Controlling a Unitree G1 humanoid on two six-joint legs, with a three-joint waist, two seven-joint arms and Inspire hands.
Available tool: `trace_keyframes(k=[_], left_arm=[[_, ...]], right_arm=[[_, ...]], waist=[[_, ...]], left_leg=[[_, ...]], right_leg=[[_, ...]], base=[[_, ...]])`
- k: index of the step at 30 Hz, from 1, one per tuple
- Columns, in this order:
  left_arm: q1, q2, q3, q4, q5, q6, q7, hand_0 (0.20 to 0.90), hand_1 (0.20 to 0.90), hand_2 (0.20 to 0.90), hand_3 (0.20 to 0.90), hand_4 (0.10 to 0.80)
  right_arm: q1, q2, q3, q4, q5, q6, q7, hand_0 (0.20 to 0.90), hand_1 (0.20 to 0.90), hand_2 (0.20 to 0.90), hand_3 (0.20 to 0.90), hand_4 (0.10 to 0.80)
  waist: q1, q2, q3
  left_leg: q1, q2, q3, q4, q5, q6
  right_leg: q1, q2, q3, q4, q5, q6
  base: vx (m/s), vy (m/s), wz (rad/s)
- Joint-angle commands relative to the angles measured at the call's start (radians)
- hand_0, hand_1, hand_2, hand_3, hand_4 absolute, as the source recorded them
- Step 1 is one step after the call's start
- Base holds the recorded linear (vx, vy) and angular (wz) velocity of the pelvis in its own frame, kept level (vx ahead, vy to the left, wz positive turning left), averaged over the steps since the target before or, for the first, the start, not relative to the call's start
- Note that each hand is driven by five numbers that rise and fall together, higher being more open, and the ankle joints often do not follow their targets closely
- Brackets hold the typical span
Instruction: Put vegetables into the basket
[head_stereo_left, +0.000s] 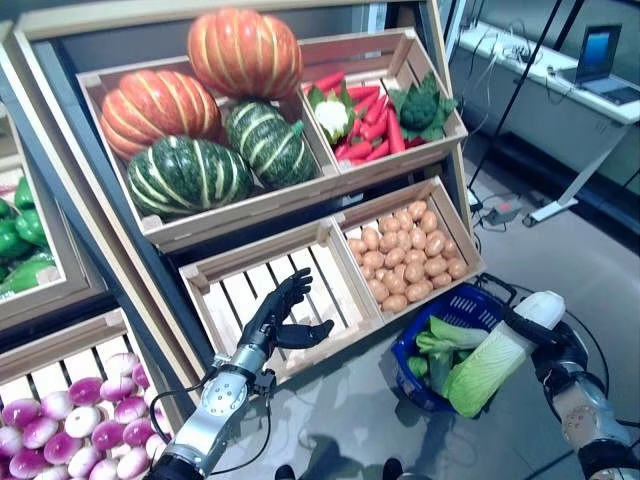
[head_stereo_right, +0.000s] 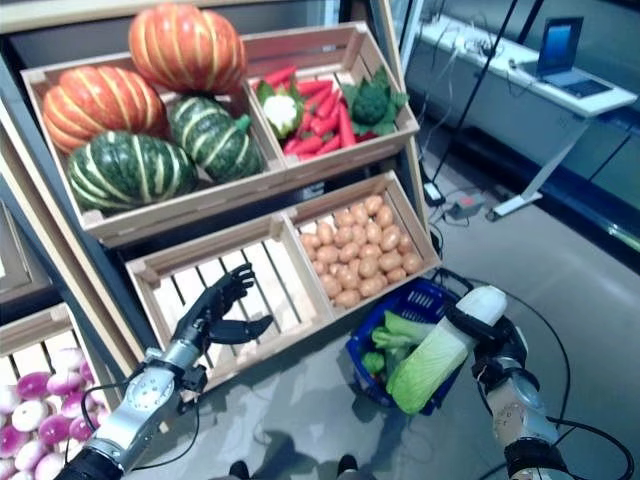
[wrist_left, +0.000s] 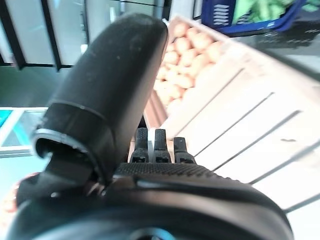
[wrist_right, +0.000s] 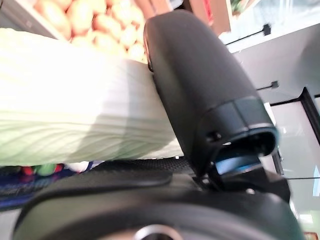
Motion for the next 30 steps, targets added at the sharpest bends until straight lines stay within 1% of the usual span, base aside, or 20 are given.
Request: trace_keyframes(k=[1,5,6,7,10,11,14,15,16,17,19,22,23,25,30], left_arm=[[-0.126,0.033,0.022,-0.077,0.029,-0.061,-0.005,0.9,0.9,0.9,0.9,0.8],[-0.172,0.064,-0.02,-0.1,0.042,-0.075,0.006,0.9,0.9,0.9,0.9,0.8],[-0.181,0.071,-0.032,-0.103,0.036,-0.078,0.009,0.9,0.9,0.9,0.9,0.8],[-0.193,0.077,-0.042,-0.103,0.032,-0.08,0.01,0.9,0.9,0.9,0.9,0.8],[-0.224,0.098,-0.078,-0.104,0.006,-0.095,0.006,0.9,0.9,0.9,0.9,0.8],[-0.234,0.105,-0.093,-0.105,-0.006,-0.097,0.007,0.9,0.9,0.9,0.9,0.8],[-0.255,0.111,-0.13,-0.099,-0.049,-0.097,0.021,0.9,0.9,0.9,0.9,0.8],[-0.263,0.109,-0.144,-0.099,-0.08,-0.11,0.035,0.9,0.9,0.9,0.9,0.8],[-0.267,0.106,-0.146,-0.099,-0.09,-0.113,0.038,0.9,0.9,0.9,0.9,0.8],[-0.275,0.094,-0.157,-0.105,-0.103,-0.126,0.051,0.9,0.9,0.9,0.9,0.8],[-0.282,0.075,-0.169,-0.108,-0.099,-0.142,0.069,0.9,0.9,0.9,0.9,0.8],[-0.312,0.056,-0.179,-0.12,-0.103,-0.155,0.098,0.9,0.9,0.9,0.9,0.8],[-0.319,0.049,-0.184,-0.124,-0.1,-0.167,0.114,0.9,0.9,0.9,0.9,0.8],[-0.33,0.046,-0.183,-0.134,-0.106,-0.18,0.134,0.9,0.9,0.9,0.9,0.8],[-0.361,0.052,-0.175,-0.156,-0.119,-0.193,0.162,0.9,0.9,0.9,0.9,0.8]], right_arm=[[-0.171,-0.115,-0.077,0.018,-0.036,-0.153,-0.062,0.3,0.3,0.3,0.3,0.4],[-0.26,-0.193,-0.067,0.133,-0.076,-0.131,-0.084,0.3,0.3,0.3,0.3,0.4],[-0.285,-0.212,-0.059,0.148,-0.081,-0.132,-0.091,0.3,0.3,0.3,0.3,0.4],[-0.311,-0.23,-0.05,0.159,-0.075,-0.132,-0.098,0.3,0.3,0.3,0.3,0.4],[-0.39,-0.265,-0.034,0.177,-0.007,-0.146,-0.091,0.3,0.3,0.3,0.3,0.4],[-0.422,-0.272,-0.034,0.174,0.022,-0.152,-0.089,0.3,0.3,0.3,0.3,0.4],[-0.508,-0.28,-0.017,0.197,0.047,-0.17,-0.104,0.3,0.3,0.3,0.3,0.4],[-0.541,-0.281,-0.005,0.197,0.069,-0.173,-0.106,0.3,0.3,0.3,0.3,0.4],[-0.556,-0.283,0.0,0.197,0.073,-0.172,-0.108,0.3,0.3,0.3,0.3,0.4],[-0.59,-0.28,0.006,0.201,0.049,-0.174,-0.118,0.3,0.3,0.3,0.3,0.4],[-0.631,-0.278,0.035,0.212,0.026,-0.18,-0.125,0.3,0.3,0.3,0.3,0.4],[-0.699,-0.286,0.079,0.213,-0.023,-0.163,-0.133,0.3,0.3,0.3,0.3,0.4],[-0.718,-0.293,0.093,0.217,-0.026,-0.166,-0.124,0.3,0.3,0.3,0.3,0.4],[-0.74,-0.305,0.112,0.227,-0.036,-0.159,-0.094,0.3,0.3,0.3,0.3,0.4],[-0.756,-0.331,0.126,0.246,-0.038,-0.142,-0.09,0.3,0.3,0.3,0.3,0.4]], waist=[[0.027,-0.015,0.003],[0.043,0.004,0.053],[0.046,0.014,0.066],[0.046,0.022,0.08],[0.042,0.043,0.12],[0.041,0.052,0.137],[0.039,0.077,0.178],[0.034,0.088,0.194],[0.032,0.091,0.197],[0.027,0.105,0.215],[0.02,0.12,0.226],[0.007,0.137,0.243],[0.002,0.146,0.252],[-0.007,0.157,0.26],[-0.021,0.165,0.27]], left_leg=[[-0.109,0.022,-0.007,0.308,-0.207,0.018],[-0.189,0.035,-0.022,0.426,-0.249,0.019],[-0.209,0.038,-0.041,0.462,-0.276,0.011],[-0.237,0.042,-0.048,0.498,-0.287,0.012],[-0.334,0.055,-0.067,0.615,-0.326,0.023],[-0.372,0.058,-0.076,0.667,-0.346,0.029],[-0.469,0.054,-0.102,0.781,-0.387,0.038],[-0.5,0.05,-0.106,0.812,-0.394,0.039],[-0.516,0.049,-0.107,0.826,-0.398,0.04],[-0.552,0.046,-0.111,0.859,-0.404,0.036],[-0.589,0.04,-0.112,0.892,-0.41,0.034],[-0.643,0.034,-0.108,0.939,-0.427,0.042],[-0.664,0.028,-0.11,0.962,-0.434,0.04],[-0.695,0.023,-0.108,0.995,-0.449,0.041],[-0.756,0.018,-0.113,1.068,-0.485,0.052]], right_leg=[[-0.027,-0.05,-0.051,0.188,-0.082,-0.014],[-0.075,-0.068,-0.069,0.272,-0.116,-0.026],[-0.089,-0.07,-0.063,0.311,-0.137,-0.023],[-0.113,-0.075,-0.062,0.347,-0.15,-0.029],[-0.202,-0.097,-0.057,0.473,-0.192,-0.05],[-0.245,-0.112,-0.055,0.531,-0.207,-0.056],[-0.356,-0.15,-0.04,0.664,-0.239,-0.064],[-0.397,-0.161,-0.029,0.701,-0.247,-0.065],[-0.416,-0.165,-0.025,0.718,-0.251,-0.065],[-0.454,-0.175,-0.019,0.755,-0.259,-0.069],[-0.503,-0.186,-0.005,0.795,-0.268,-0.069],[-0.587,-0.207,0.018,0.868,-0.286,-0.068],[-0.615,-0.212,0.028,0.897,-0.295,-0.068],[-0.657,-0.216,0.043,0.939,-0.31,-0.072],[-0.732,-0.222,0.063,1.007,-0.335,-0.077]], base=[[-0.059,-0.096,-0.02],[-0.101,-0.066,-0.04],[-0.111,-0.02,-0.03],[-0.14,-0.006,0.01],[-0.187,-0.011,0.06],[-0.196,-0.018,-0.01],[-0.202,-0.004,0.06],[-0.162,0.006,0.12],[-0.191,0.031,0.08],[-0.148,0.04,0.06],[-0.145,0.055,0.12],[-0.141,0.076,0.07],[-0.119,0.087,0.0],[-0.084,0.052,0.07],[-0.06,0.0,0.05]])
